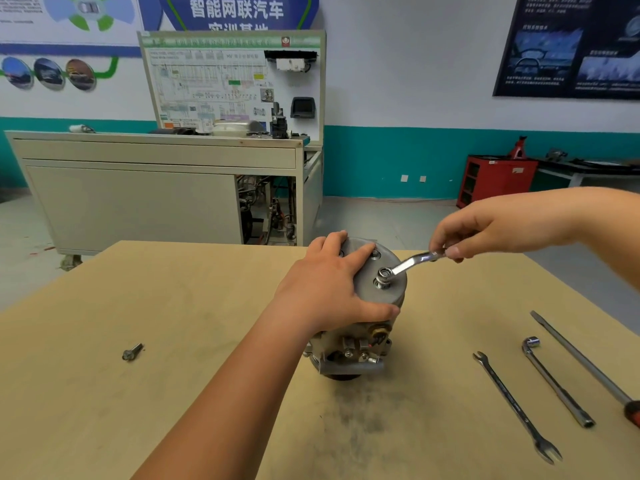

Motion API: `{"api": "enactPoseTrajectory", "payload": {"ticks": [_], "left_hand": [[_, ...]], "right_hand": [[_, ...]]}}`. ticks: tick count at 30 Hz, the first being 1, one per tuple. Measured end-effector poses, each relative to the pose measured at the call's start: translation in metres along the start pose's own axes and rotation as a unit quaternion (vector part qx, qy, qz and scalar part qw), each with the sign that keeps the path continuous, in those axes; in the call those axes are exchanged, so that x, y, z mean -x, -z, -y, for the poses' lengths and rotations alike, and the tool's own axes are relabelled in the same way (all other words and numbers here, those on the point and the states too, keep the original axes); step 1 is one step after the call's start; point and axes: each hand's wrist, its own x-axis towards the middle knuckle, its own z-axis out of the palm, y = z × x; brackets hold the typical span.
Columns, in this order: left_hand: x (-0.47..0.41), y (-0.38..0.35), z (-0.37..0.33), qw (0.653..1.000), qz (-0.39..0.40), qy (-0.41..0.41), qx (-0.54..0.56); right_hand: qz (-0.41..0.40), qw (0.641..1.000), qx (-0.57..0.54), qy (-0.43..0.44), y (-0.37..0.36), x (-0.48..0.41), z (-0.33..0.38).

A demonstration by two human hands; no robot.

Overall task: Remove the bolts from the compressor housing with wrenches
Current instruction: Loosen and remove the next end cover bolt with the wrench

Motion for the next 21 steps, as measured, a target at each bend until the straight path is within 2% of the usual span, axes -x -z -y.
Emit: {"api": "enactPoseTrajectory", "payload": {"ticks": [4,6,10,12,16,18,21], "left_hand": [[0.002,0.000,0.004,1.000,-0.003,-0.001,0.013],[0.003,-0.001,0.006,1.000,-0.007,0.000,0.017],[0.004,-0.001,0.007,1.000,-0.012,0.000,0.022],[0.004,0.000,0.007,1.000,-0.006,0.000,0.021],[0.005,0.002,0.006,1.000,0.005,0.002,0.029],[0.005,0.003,0.006,1.000,0.003,0.001,0.027],[0.004,0.002,0.008,1.000,0.003,-0.002,0.019]], "right_hand": [[-0.074,0.996,-0.051,0.005,0.002,0.011,0.010],[-0.093,0.985,-0.147,0.014,-0.007,0.017,0.021],[-0.036,0.951,-0.306,0.035,-0.037,0.029,0.048],[0.008,0.922,-0.387,0.031,-0.054,0.032,0.060],[0.051,0.824,-0.565,0.017,-0.083,0.028,0.078],[0.040,0.803,-0.594,0.015,-0.091,0.024,0.084],[0.021,0.794,-0.608,0.002,-0.095,0.019,0.088]]}}
